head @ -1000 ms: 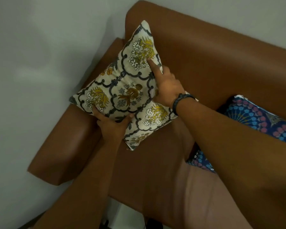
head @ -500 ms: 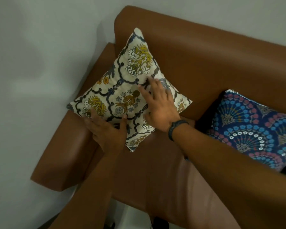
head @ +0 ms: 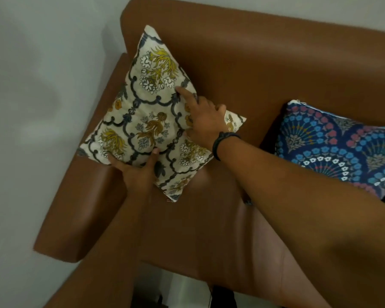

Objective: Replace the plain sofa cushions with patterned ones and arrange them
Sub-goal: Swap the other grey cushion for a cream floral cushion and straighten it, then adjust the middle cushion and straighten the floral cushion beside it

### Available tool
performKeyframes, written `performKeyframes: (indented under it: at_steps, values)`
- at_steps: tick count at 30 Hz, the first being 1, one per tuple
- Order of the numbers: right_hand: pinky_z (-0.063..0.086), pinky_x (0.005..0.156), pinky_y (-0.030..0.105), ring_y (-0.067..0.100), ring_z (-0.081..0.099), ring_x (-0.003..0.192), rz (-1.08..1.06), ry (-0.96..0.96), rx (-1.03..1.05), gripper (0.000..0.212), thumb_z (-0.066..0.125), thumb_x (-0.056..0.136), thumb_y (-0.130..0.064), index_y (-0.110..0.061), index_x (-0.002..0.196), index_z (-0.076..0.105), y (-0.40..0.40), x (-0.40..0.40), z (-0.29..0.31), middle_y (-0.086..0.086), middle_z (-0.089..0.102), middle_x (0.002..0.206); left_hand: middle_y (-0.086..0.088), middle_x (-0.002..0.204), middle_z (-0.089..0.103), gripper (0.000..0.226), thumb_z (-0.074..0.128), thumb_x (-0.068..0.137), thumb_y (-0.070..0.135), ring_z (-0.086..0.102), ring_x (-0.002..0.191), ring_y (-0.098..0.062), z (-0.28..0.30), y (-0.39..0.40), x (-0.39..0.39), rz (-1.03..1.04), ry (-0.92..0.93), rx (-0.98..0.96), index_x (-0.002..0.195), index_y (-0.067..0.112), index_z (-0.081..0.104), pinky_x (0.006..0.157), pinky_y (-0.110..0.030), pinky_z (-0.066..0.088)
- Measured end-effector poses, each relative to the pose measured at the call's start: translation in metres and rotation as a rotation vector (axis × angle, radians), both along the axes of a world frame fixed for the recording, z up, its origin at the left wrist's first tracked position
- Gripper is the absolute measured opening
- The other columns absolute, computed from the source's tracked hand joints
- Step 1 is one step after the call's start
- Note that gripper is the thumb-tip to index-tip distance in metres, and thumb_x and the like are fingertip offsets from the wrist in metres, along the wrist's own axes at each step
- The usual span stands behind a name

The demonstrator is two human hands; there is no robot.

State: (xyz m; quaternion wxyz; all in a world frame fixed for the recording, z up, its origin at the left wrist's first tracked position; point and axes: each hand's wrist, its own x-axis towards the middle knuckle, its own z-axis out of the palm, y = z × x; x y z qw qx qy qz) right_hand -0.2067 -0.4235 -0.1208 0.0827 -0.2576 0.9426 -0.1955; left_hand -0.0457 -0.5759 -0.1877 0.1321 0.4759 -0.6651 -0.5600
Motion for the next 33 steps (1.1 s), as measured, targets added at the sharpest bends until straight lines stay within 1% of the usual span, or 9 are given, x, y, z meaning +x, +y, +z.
performKeyframes:
  at_steps: [4,11,13,16,18,22,25,28,33]
  values:
    - [0.032,0.096,0.052,0.033,0.051,0.123,-0.005,0.127,0.018,0.101,0.07,0.085,-0.018,-0.044,0.165,0.014,0.004,-0.004,0.001,0.009,0.053,0.129,-0.003,0.166,0.032,0.145,0.087,0.058,0.07,0.043,0.138,-0.014,0.002,0.016,-0.001,-0.007,0.027,0.024,0.16,0.044,-0.013,0.104,-0.029,0.042]
    - [0.025,0.113,0.063,0.037,0.022,0.157,0.045,-0.026,0.031,0.112,0.079,0.083,-0.046,-0.046,0.165,0.004,0.01,0.003,0.0,0.018,0.018,0.172,-0.006,0.171,0.016,0.142,0.087,0.063,0.067,0.03,0.148,-0.02,-0.003,0.005,0.002,-0.009,0.02,-0.028,0.161,0.042,-0.013,0.117,-0.044,0.035]
    - [0.024,0.115,0.066,0.034,0.021,0.158,-0.074,-0.083,-0.132,0.107,0.078,0.081,-0.056,-0.043,0.165,0.012,0.036,0.021,-0.002,0.012,0.011,0.174,-0.015,0.169,0.016,0.136,0.077,0.059,0.083,0.031,0.149,-0.035,-0.003,0.02,0.012,0.089,-0.124,-0.158,0.163,0.037,0.002,0.112,-0.053,0.036]
    - [0.036,0.112,0.061,0.029,0.032,0.151,-0.331,-0.156,-0.312,0.094,0.075,0.085,-0.056,-0.028,0.161,0.027,0.104,0.065,-0.019,0.007,0.03,0.165,-0.016,0.154,0.04,0.104,0.063,0.075,0.083,0.045,0.136,-0.039,0.002,0.07,0.019,0.18,-0.314,-0.536,0.152,0.019,0.036,0.1,-0.06,0.044]
    - [0.045,0.108,0.058,0.028,0.045,0.14,-0.577,-0.189,-0.397,0.085,0.08,0.087,-0.046,-0.018,0.155,0.038,0.162,0.094,-0.036,0.008,0.043,0.152,-0.018,0.137,0.052,0.074,0.066,0.083,0.065,0.054,0.119,-0.04,0.006,0.111,0.017,-0.014,-0.223,-0.657,0.136,0.016,0.048,0.089,-0.053,0.047]
    - [0.054,0.092,0.055,0.03,0.058,0.106,-0.921,-0.135,-0.49,0.065,0.08,0.09,-0.033,-0.012,0.14,0.045,0.278,0.12,-0.051,0.009,0.049,0.121,-0.002,0.121,0.061,0.044,0.069,0.089,0.045,0.065,0.105,-0.023,0.014,0.191,-0.009,-0.602,-0.022,-0.375,0.125,0.025,0.055,0.085,-0.04,0.054]
    - [0.053,0.095,0.049,0.023,0.056,0.105,-1.106,-0.003,-0.522,0.064,0.082,0.085,-0.041,-0.023,0.132,0.042,0.361,0.116,-0.057,0.008,0.049,0.119,0.0,0.136,0.053,0.057,0.076,0.088,0.033,0.056,0.115,-0.01,0.014,0.247,-0.045,-0.913,0.042,-0.292,0.139,0.026,0.052,0.097,-0.035,0.052]
    - [0.055,0.105,0.052,0.026,0.061,0.121,-1.157,-0.207,-0.675,0.088,0.096,0.072,-0.029,-0.028,0.14,0.04,0.427,0.097,-0.061,0.008,0.056,0.137,-0.005,0.155,0.034,0.096,0.085,0.08,0.035,0.037,0.127,-0.01,0.012,0.289,-0.081,-1.059,0.002,-0.18,0.158,0.032,0.028,0.106,-0.035,0.039]
    - [0.047,0.112,0.056,0.022,0.054,0.13,-0.938,-0.525,-0.666,0.128,0.103,0.059,-0.024,-0.031,0.156,0.021,0.476,0.052,-0.061,-0.007,0.051,0.14,0.005,0.148,0.04,0.118,0.095,0.07,0.028,0.049,0.126,-0.014,-0.003,0.315,-0.105,-1.048,-0.021,0.083,0.15,0.046,0.01,0.101,-0.037,0.046]
